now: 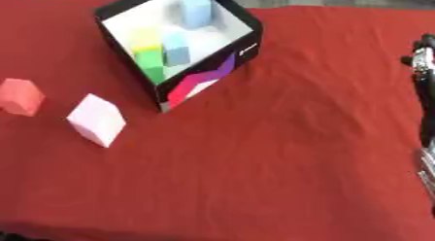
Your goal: Pick up objects on the table and place them in the box.
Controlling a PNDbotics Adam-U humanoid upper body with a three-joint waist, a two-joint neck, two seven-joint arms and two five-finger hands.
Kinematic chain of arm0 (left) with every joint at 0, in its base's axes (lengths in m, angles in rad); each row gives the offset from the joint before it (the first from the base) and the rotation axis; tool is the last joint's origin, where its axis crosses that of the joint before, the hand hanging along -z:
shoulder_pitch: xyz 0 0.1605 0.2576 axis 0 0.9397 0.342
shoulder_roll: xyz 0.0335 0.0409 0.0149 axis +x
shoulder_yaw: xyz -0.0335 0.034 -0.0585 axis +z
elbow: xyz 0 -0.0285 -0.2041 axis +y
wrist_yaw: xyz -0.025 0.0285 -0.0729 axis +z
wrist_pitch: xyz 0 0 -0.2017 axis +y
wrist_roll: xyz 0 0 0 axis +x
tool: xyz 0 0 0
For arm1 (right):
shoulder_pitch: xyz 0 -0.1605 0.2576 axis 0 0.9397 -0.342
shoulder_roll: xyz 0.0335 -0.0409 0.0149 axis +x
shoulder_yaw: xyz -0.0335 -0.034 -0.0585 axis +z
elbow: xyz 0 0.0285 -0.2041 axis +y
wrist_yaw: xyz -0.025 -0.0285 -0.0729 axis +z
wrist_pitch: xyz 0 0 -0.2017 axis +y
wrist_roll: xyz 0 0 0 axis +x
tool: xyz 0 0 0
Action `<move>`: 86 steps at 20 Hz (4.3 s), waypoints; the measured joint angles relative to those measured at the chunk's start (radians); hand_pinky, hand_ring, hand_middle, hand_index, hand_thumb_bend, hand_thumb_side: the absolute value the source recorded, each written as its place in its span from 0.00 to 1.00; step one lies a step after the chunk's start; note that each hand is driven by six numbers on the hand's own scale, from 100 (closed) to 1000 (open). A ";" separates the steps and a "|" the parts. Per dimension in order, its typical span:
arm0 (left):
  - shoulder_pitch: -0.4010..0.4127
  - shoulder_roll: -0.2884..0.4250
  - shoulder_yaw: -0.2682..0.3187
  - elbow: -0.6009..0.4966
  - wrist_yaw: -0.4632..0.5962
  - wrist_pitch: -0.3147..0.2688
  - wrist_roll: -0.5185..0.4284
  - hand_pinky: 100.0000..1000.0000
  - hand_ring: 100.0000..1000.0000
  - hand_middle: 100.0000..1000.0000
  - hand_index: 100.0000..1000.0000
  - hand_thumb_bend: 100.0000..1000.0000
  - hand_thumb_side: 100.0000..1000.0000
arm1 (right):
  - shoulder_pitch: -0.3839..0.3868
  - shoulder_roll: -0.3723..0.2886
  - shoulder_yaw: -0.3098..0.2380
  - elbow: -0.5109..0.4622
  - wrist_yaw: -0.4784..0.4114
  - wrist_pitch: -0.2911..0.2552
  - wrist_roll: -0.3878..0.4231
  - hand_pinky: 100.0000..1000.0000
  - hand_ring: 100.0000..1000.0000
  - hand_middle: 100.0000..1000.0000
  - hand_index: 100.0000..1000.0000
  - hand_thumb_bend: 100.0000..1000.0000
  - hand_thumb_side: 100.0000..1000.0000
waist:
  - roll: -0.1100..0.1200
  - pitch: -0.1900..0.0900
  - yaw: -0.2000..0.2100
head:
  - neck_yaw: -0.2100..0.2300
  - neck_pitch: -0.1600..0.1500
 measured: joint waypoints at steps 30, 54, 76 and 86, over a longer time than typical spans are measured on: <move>-0.153 -0.048 0.052 -0.049 0.150 0.096 -0.096 0.89 0.87 0.77 0.87 0.37 0.59 | 0.014 -0.001 0.000 0.000 -0.017 0.002 0.024 1.00 0.70 0.74 0.80 0.00 0.53 | -0.010 -0.001 0.003 | -0.039 0.009; -0.125 -0.047 -0.007 0.020 0.086 0.081 -0.081 0.94 0.91 0.80 0.90 0.57 0.71 | 0.008 -0.001 0.007 0.007 -0.027 0.008 0.030 1.00 0.70 0.73 0.79 0.00 0.54 | 0.001 0.012 -0.008 | -0.038 0.009; -0.133 -0.047 -0.012 0.018 -0.214 -0.022 0.022 0.91 0.91 0.80 0.91 0.83 0.44 | 0.010 0.002 0.012 0.020 -0.027 0.013 0.034 1.00 0.70 0.73 0.79 0.00 0.55 | 0.001 0.018 -0.016 | -0.004 0.007; -0.155 -0.087 -0.005 0.072 -0.315 -0.094 0.094 0.91 0.92 0.82 0.95 0.85 0.39 | 0.009 0.009 0.013 0.026 -0.027 0.015 0.036 1.00 0.70 0.73 0.79 0.00 0.56 | -0.002 0.025 -0.019 | -0.001 0.000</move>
